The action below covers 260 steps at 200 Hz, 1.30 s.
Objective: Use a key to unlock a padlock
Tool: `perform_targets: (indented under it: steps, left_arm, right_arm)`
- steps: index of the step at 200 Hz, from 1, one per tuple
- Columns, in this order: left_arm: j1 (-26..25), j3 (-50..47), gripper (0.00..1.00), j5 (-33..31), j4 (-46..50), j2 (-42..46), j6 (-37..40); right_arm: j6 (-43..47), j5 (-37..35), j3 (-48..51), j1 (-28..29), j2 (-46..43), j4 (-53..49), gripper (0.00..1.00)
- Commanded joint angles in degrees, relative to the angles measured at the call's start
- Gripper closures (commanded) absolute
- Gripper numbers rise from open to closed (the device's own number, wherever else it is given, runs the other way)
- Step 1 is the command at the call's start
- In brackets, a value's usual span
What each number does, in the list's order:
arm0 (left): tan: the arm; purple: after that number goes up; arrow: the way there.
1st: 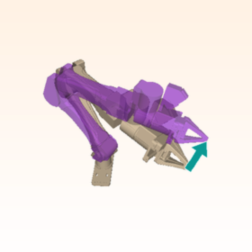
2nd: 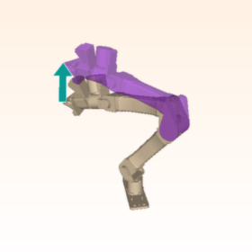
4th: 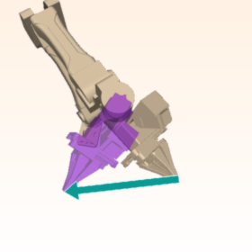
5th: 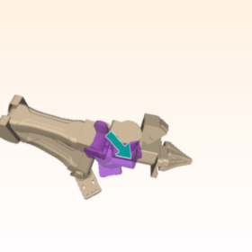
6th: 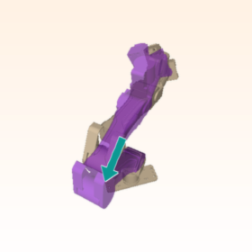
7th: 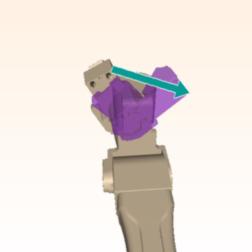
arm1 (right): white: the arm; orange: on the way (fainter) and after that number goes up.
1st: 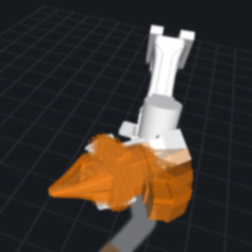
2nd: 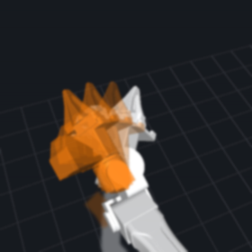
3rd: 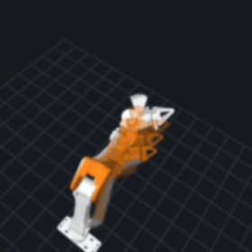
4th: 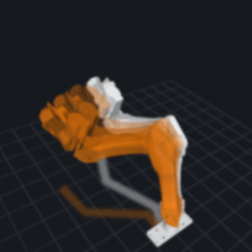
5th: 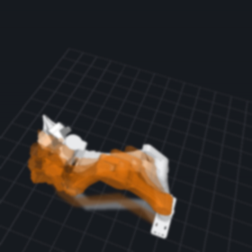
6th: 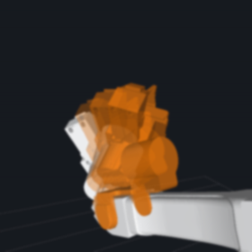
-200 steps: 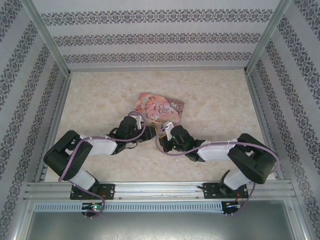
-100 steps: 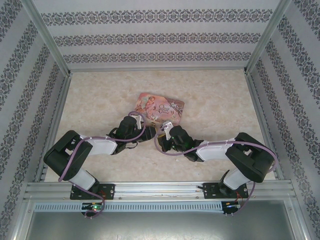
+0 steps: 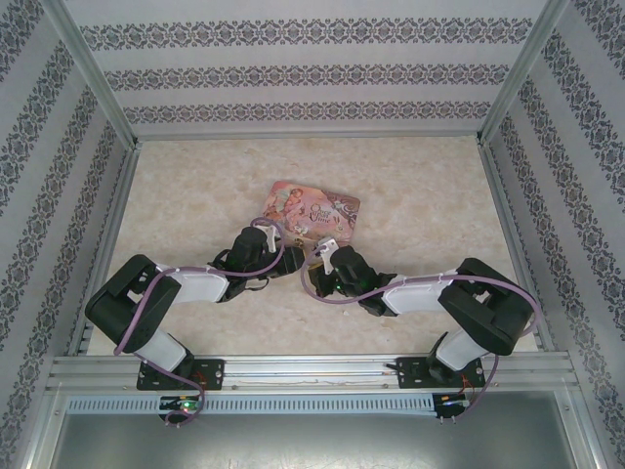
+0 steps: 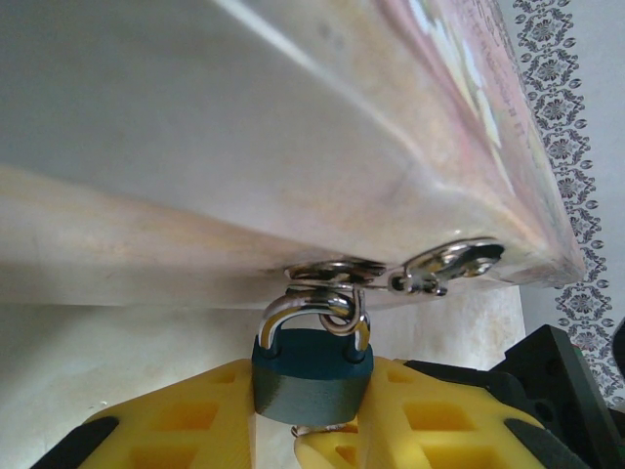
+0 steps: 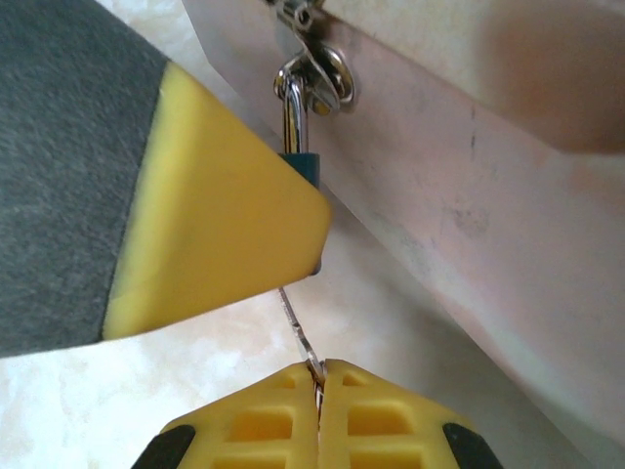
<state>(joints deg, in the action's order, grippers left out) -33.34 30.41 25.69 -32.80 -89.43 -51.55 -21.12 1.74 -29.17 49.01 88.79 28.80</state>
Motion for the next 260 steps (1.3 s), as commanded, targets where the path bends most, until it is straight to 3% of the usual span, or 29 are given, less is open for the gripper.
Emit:
perform_targets:
  steps: [1, 179, 260]
  left_arm:
    - [-0.8, 1.9, 0.71, 0.7, -3.7, -0.5, -0.8]
    - [-0.8, 1.8, 0.70, 1.2, -3.5, -0.5, -0.7]
    - [-0.9, 1.9, 0.70, 1.5, -3.6, -0.5, -0.9]
  right_arm:
    - [-0.9, -1.1, 0.6, 0.6, 0.8, -0.1, 1.00]
    - [0.2, -3.1, 0.1, 0.6, -2.7, 1.9, 1.00]
    - [-0.4, -2.6, -1.2, 0.6, 0.7, 6.0, 1.00]
